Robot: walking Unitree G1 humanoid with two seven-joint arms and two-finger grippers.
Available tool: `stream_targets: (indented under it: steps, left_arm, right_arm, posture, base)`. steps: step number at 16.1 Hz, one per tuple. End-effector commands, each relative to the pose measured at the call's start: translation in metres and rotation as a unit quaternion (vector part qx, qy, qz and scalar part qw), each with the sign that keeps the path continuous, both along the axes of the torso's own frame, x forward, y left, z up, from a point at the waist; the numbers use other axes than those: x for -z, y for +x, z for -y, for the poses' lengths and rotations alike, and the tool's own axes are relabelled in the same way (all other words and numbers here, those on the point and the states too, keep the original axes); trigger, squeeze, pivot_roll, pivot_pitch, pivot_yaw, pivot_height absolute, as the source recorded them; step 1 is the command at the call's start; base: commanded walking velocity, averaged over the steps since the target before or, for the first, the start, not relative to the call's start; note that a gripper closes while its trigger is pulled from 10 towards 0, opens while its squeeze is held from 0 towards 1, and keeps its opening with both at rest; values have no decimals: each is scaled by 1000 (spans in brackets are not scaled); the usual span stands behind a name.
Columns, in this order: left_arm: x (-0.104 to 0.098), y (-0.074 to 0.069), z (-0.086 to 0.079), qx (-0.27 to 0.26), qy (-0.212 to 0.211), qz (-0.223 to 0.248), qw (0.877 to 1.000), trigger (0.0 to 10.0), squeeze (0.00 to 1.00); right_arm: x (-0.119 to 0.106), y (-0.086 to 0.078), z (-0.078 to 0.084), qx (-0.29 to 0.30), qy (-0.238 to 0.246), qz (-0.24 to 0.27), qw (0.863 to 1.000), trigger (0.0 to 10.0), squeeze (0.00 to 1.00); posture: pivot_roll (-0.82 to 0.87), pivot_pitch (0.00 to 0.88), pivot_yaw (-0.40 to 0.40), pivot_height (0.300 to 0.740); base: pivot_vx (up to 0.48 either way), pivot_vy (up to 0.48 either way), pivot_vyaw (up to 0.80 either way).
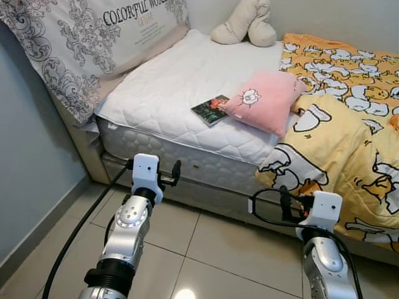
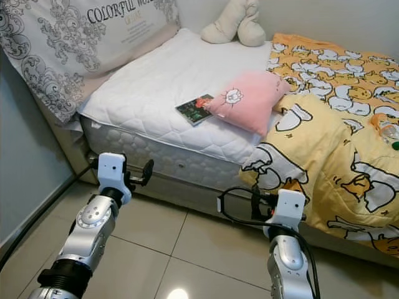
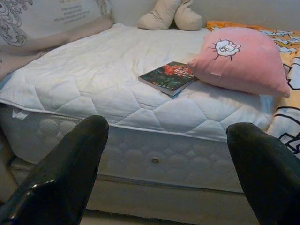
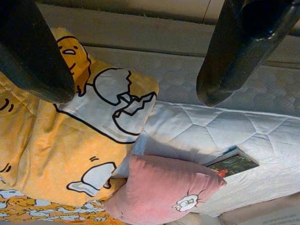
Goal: Clean up the room
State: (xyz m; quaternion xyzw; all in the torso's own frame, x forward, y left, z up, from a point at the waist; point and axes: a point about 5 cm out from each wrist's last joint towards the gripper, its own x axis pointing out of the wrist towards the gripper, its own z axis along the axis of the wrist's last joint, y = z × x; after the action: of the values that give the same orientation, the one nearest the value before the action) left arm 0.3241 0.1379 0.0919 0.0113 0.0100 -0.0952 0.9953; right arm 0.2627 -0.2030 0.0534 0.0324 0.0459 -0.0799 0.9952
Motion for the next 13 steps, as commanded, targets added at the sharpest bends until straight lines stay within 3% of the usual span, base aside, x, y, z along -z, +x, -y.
stream_targets:
  steps: [1, 4, 6, 9, 13]
  left_arm:
    - [-3, 1, 1, -1, 2, 7, 1000, 10000, 0]
    - [-3, 1, 1, -1, 2, 7, 1000, 10000, 0]
    - [-4, 0, 19, 39, -8, 13, 999, 10000, 0]
    - [-3, -1, 24, 56, -15, 6, 998, 10000, 0]
    - [-5, 0, 27, 66, -24, 11, 997, 10000, 0]
  right_arm:
    - [-3, 1, 0, -1, 0, 4, 1000, 10000, 0]
    - [-3, 1, 0, -1, 0, 4, 1000, 10000, 0]
    - [-4, -1, -5, -32, -30, 17, 999, 10000, 0]
    - [-3, -4, -3, -31, -31, 16, 999, 10000, 0]
    - [-3, -3, -3, -28, -32, 18, 999, 10000, 0]
  posture:
    - [186, 0, -1, 740]
    - [186, 0, -1, 740]
    - [167, 0, -12, 740]
    - [163, 0, -9, 740]
    - [158, 0, -3, 740]
  base:
    - [0, 0, 0]
    - [0, 0, 0]
    - [480, 0, 0]
    - [444, 0, 0]
    - [180, 0, 0]
